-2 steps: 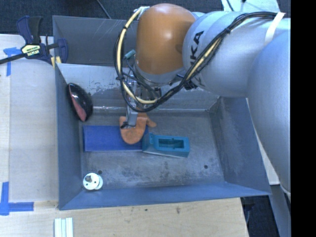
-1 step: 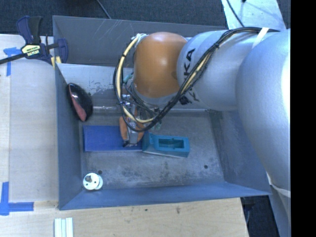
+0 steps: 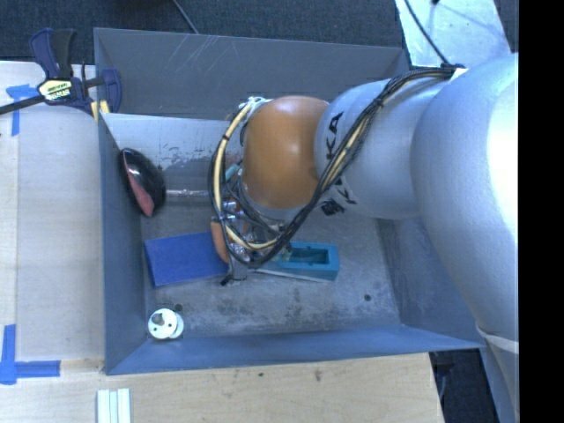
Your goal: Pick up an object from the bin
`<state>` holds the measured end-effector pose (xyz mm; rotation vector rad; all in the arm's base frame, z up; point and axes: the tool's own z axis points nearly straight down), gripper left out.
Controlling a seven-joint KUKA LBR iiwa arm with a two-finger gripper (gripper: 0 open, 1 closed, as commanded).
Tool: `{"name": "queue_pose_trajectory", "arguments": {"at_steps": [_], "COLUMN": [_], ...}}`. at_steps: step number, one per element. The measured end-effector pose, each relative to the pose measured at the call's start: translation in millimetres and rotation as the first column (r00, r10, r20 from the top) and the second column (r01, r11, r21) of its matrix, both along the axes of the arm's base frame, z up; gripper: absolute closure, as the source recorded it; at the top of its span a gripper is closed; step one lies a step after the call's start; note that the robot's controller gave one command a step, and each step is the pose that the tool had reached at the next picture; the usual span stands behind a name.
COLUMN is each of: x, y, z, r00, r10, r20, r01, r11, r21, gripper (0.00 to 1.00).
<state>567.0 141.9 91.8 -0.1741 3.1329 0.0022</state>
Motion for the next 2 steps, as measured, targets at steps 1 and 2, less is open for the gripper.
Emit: {"name": "queue_pose_trajectory", "arguments": {"at_steps": [1,2], "x": [0.0,10.4], "y": [0,9], "z": [0,121], "r00": [1.000,0.999], "r10": [0.000,0.045], "r20": [0.000,-0.001], "r01": [0.000,-0.045], "r11": [1.000,0.999], "r21": [0.000,-0.001], "gripper": [1.00,1.00]}}
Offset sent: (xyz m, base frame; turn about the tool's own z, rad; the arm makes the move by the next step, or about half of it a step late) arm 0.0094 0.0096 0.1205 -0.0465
